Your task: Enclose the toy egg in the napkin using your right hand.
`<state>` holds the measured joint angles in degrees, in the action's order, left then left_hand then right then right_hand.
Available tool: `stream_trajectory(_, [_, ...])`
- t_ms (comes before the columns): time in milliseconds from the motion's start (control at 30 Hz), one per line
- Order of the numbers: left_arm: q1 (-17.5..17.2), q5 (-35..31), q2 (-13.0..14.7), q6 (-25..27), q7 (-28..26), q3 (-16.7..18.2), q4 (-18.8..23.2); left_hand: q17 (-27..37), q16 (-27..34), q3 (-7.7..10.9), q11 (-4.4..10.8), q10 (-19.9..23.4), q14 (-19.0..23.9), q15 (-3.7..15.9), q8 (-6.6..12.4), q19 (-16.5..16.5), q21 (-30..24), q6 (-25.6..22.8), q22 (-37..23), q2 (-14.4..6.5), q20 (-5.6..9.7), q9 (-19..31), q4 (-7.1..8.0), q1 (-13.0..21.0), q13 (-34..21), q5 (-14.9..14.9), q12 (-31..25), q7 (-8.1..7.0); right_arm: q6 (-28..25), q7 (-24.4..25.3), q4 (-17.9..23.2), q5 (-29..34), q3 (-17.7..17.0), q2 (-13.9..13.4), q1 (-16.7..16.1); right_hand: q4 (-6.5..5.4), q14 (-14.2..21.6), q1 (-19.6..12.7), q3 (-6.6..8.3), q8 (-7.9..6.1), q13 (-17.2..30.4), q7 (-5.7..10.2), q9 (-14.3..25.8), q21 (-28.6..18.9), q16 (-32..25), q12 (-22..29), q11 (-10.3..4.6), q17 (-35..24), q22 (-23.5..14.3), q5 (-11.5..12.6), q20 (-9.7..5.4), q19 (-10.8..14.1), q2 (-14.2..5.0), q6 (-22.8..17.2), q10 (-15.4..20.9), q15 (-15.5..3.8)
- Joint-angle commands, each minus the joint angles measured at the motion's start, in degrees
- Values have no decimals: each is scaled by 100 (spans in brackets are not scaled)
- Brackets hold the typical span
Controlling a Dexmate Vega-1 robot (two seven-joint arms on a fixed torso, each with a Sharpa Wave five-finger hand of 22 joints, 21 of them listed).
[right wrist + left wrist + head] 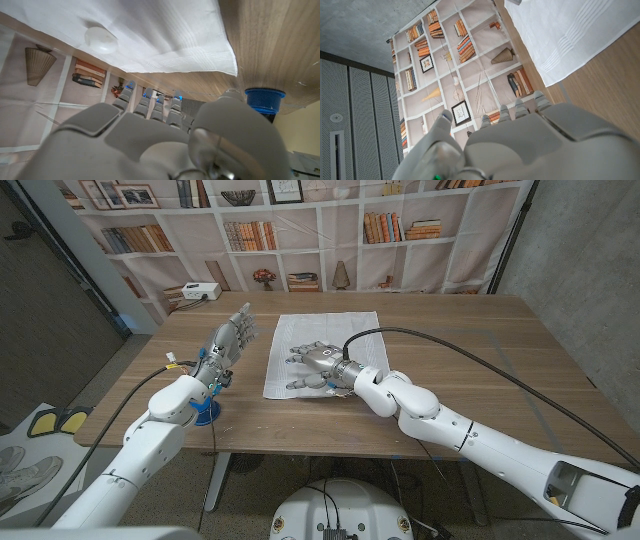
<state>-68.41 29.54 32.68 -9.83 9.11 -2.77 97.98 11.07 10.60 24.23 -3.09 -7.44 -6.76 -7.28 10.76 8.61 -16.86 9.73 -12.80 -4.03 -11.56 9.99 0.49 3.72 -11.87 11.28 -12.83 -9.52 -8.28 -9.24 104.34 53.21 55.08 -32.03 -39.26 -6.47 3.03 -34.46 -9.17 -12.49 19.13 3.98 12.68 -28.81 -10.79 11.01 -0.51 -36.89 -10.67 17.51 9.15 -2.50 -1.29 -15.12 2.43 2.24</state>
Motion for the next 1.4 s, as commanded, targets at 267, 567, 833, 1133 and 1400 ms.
stream_trajectory(267, [205,68,19,22,134,-79,-258,10,32,10,-41,-19,-51,28,-12,0,-29,85,-14,-10,-10,14,39,-30,-6,30,5,35,-54,-219,-160,404,211,197,-47,26,-85,22,-101,61,6,-44,21,61,-28,10,20,37,-24,44,19,-100,73,185,-74,-7])
stream_trajectory(567, [284,112,38,34,196,-104,-338,10,37,9,-38,-25,-55,32,-14,-2,-31,91,-15,-12,-3,14,43,-29,-6,31,6,32,-132,172,-389,512,260,347,-172,171,-37,-245,-28,-24,-2,-74,21,72,-101,98,0,87,-29,117,11,-29,24,11,55,-56])
stream_trajectory(833, [320,109,56,11,209,-110,-366,9,42,9,-26,-29,-54,35,-15,-4,-32,96,-17,-14,-18,14,47,-28,-7,32,7,32,-136,440,-635,573,340,472,-143,314,273,-520,68,-143,-24,-94,22,-9,-258,227,-25,157,-33,192,-84,327,-99,-333,367,-145])
stream_trajectory(1133, [328,163,63,-27,257,-80,-417,9,45,8,-34,-28,-59,37,-16,-5,-33,103,-18,-15,-19,14,50,-26,-7,32,6,29,-116,567,-904,727,493,565,-42,426,400,-708,101,-198,-42,-103,17,-29,-304,268,-59,213,-33,231,-114,462,-104,-530,505,-231])
stream_trajectory(1400, [325,196,69,-66,284,-47,-465,8,49,7,-41,-29,-57,37,-15,-5,-33,102,-19,-15,-23,14,53,-25,-7,32,6,31,-69,967,-1149,786,558,622,-45,652,1022,-1192,277,-474,-102,-36,-13,-121,-514,518,-172,340,-22,331,-318,977,-380,-1475,1307,-552])
